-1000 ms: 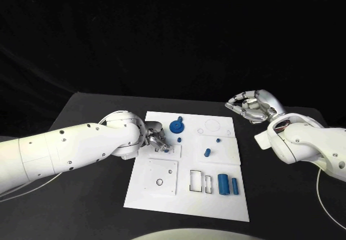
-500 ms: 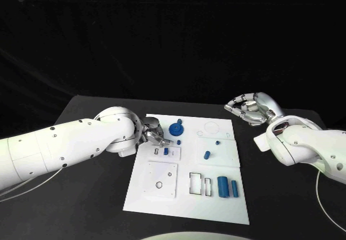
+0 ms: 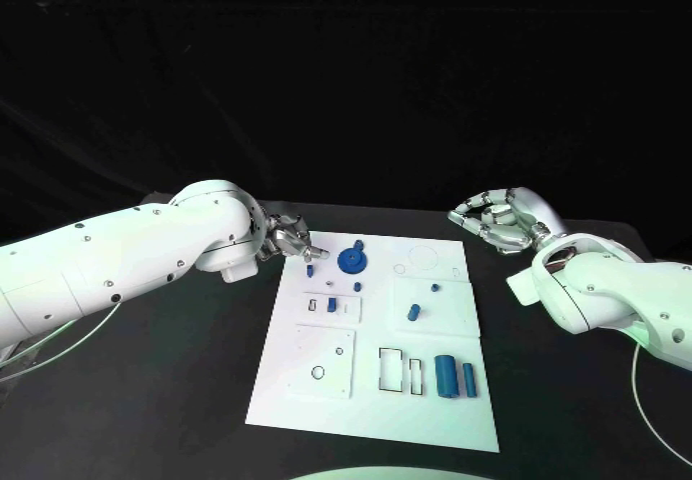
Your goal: Assemble the parts on the task board
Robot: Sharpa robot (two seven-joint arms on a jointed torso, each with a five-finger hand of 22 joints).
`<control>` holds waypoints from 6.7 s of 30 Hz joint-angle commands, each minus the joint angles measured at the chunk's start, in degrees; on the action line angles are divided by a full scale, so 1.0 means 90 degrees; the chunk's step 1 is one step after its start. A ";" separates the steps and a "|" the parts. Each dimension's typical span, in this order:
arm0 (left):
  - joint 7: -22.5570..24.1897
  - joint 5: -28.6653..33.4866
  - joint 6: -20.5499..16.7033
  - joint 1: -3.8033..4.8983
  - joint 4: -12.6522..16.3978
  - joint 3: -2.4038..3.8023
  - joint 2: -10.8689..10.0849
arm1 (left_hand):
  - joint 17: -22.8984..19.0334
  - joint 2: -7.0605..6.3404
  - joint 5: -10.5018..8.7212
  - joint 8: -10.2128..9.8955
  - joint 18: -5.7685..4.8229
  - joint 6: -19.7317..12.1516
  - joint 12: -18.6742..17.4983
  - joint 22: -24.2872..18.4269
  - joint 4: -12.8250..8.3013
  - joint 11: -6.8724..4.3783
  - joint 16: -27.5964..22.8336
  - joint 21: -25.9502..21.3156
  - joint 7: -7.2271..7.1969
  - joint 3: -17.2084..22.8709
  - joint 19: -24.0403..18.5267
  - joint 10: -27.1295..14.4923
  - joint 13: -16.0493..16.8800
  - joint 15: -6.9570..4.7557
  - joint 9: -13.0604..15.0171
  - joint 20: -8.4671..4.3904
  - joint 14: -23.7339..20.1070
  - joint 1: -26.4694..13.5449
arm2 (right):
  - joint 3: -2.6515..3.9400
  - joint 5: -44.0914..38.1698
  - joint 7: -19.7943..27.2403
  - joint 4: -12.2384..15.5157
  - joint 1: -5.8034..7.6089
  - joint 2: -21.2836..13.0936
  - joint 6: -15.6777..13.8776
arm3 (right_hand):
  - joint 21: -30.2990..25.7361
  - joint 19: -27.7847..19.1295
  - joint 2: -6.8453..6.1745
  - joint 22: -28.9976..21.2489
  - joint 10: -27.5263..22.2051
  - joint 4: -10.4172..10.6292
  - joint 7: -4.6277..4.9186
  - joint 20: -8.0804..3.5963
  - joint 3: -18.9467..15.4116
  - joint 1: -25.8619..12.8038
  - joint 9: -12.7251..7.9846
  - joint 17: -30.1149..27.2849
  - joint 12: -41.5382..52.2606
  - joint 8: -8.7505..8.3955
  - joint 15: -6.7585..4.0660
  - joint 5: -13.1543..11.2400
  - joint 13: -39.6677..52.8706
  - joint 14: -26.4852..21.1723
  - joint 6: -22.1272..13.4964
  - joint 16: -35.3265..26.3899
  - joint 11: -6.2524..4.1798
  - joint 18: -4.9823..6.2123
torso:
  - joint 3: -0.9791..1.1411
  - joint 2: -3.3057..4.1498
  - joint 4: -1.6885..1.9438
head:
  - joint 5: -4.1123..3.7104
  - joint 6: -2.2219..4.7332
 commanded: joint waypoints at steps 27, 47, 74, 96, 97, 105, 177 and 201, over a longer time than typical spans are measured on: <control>0.0126 -0.0448 0.0757 0.0051 -0.1307 -0.0269 0.0752 | 0.1273 0.0056 0.0022 -0.0379 0.0112 -0.0251 -0.0478 -0.0121 0.0011 0.0148 -0.0038 -0.0136 0.0157 -0.0236 -0.0156 -0.0463 -0.0631 0.0189 -0.0336 0.0119 0.0542 0.0134 | -0.0001 -0.0022 0.0038 0.0023 -0.0005 0.0012 0.0079 | -0.0040 -0.0045 0.0104 0.0810 -0.0049 -0.0022 -0.0011 -0.0001 -0.0064 0.0105 0.0006 0.0546 -0.0047 0.0050 -0.0046 0.0156 -0.0018 0.0417 -0.0056 -0.0028 0.0004 0.0047 | 0.0000 0.0002 0.0002 | 0.0050 -0.0046; 0.0096 -0.0301 0.1018 0.0036 -0.1355 -0.0353 0.0841 | 0.1361 0.0154 0.0023 -0.0356 0.0095 -0.0075 -0.0434 -0.0034 0.0005 0.0132 0.0009 -0.0098 0.0130 -0.0214 -0.0102 -0.0425 -0.0601 0.0189 -0.0407 0.0142 0.0569 0.0197 | -0.0001 -0.0023 0.0017 0.0010 -0.0006 0.0046 0.0076 | -0.0050 -0.0048 0.0137 0.0806 -0.0052 -0.0013 -0.0012 -0.0002 -0.0074 0.0123 0.0006 0.0543 -0.0051 0.0060 -0.0047 0.0207 -0.0024 0.0416 -0.0058 -0.0030 0.0003 0.0049 | -0.0002 -0.0004 0.0005 | 0.0072 -0.0070; 0.0127 0.0005 0.0832 0.0027 -0.1367 -0.0389 0.0885 | 0.1396 0.0391 0.0003 -0.0190 0.0078 0.0039 -0.0386 0.0065 -0.0135 0.0024 0.0030 -0.0065 0.0018 0.0759 -0.0049 -0.0334 -0.0630 0.0095 -0.0535 0.0063 0.0581 0.1632 | -0.0001 -0.0024 0.0003 -0.0009 -0.0011 0.0061 0.0094 | -0.0071 -0.0051 0.0226 0.0802 -0.0050 -0.0009 -0.0013 -0.0005 -0.0118 0.0175 -0.0001 0.0537 -0.0049 0.0089 -0.0050 0.0433 -0.0027 0.0416 -0.0069 -0.0037 0.0001 0.0052 | 0.0004 -0.0004 0.0000 | 0.0052 -0.0114; 0.0153 0.1253 0.0029 0.0030 -0.0539 -0.0335 0.0191 | 0.1359 0.0227 0.0014 0.0493 0.0039 -0.0014 -0.0191 0.0256 -0.0384 -0.0072 0.0012 0.0024 -0.0082 0.1790 0.0068 -0.0025 -0.0414 0.0017 0.0001 -0.0008 0.0573 0.2001 | -0.0001 -0.0024 -0.0002 -0.0030 -0.0023 0.0051 0.0103 | -0.0076 -0.0051 0.0236 0.0801 -0.0051 -0.0005 -0.0012 -0.0006 -0.0136 0.0181 -0.0003 0.0531 -0.0050 0.0096 -0.0050 0.0501 -0.0030 0.0414 -0.0072 -0.0041 0.0001 0.0053 | 0.0014 -0.0031 0.0019 | 0.0054 -0.0113; 0.0159 0.1282 -0.0005 0.0030 -0.0454 -0.0333 0.0140 | 0.1357 0.0217 0.0015 0.0503 0.0037 -0.0010 -0.0180 0.0266 -0.0386 -0.0075 0.0011 0.0029 -0.0085 0.1814 0.0075 -0.0013 -0.0403 0.0015 0.0009 -0.0010 0.0573 0.1993 | -0.0001 -0.0024 -0.0003 -0.0032 -0.0023 0.0050 0.0105 | -0.0076 -0.0051 0.0236 0.0801 -0.0051 -0.0005 -0.0012 -0.0006 -0.0136 0.0181 -0.0003 0.0531 -0.0050 0.0096 -0.0050 0.0501 -0.0030 0.0414 -0.0072 -0.0041 0.0001 0.0053 | 0.0013 -0.0033 0.0020 | 0.0051 -0.0116; 0.0214 0.1015 -0.0232 -0.0042 0.0203 -0.0334 -0.0204 | 0.1383 0.0035 0.0029 0.0600 0.0026 0.0039 -0.0127 0.0321 -0.0430 -0.0110 0.0025 0.0057 -0.0122 0.2111 0.0111 0.0069 -0.0341 -0.0015 0.0086 -0.0037 0.0582 0.1906 | -0.0001 -0.0024 -0.0009 -0.0044 -0.0026 0.0037 0.0116 | -0.0076 -0.0051 0.0236 0.0801 -0.0051 -0.0005 -0.0012 -0.0006 -0.0136 0.0181 -0.0003 0.0531 -0.0050 0.0096 -0.0050 0.0501 -0.0030 0.0414 -0.0072 -0.0041 0.0001 0.0053 | 0.0005 -0.0028 0.0022 | 0.0064 -0.0119; 0.0015 -0.0643 0.0280 -0.0517 0.0722 -0.0431 -0.0231 | 0.1562 -0.0385 0.0049 0.1214 -0.0016 0.0186 -0.0012 0.0526 -0.0685 -0.0282 0.0115 0.0152 -0.0315 0.3312 0.0234 0.0315 -0.0251 -0.0154 0.0679 -0.0167 0.0632 0.1210 | -0.0006 -0.0045 -0.0028 -0.0020 -0.0038 0.0020 0.0139 | -0.0088 -0.0054 0.0248 0.0797 -0.0058 0.0001 -0.0015 -0.0007 -0.0171 0.0171 -0.0006 0.0536 -0.0057 0.0111 -0.0051 0.0557 -0.0040 0.0416 -0.0068 -0.0041 0.0000 0.0055 | 0.0002 -0.0013 0.0002 | 0.0167 -0.0266; 0.0013 -0.0532 0.0430 -0.0525 0.0639 -0.0401 -0.0179 | 0.1600 -0.0443 0.0052 0.1268 -0.0018 0.0185 -0.0040 0.0540 -0.0818 -0.0289 0.0133 0.0158 -0.0320 0.3512 0.0239 0.0312 -0.0313 -0.0161 0.0742 -0.0176 0.0642 0.1142 | -0.0006 -0.0062 -0.0029 -0.0022 -0.0055 0.0026 0.0141 | -0.0088 -0.0054 0.0248 0.0797 -0.0058 0.0001 -0.0015 -0.0007 -0.0171 0.0171 -0.0006 0.0536 -0.0057 0.0111 -0.0051 0.0557 -0.0040 0.0416 -0.0068 -0.0041 0.0000 0.0055 | 0.0002 -0.0017 0.0004 | 0.0138 -0.0287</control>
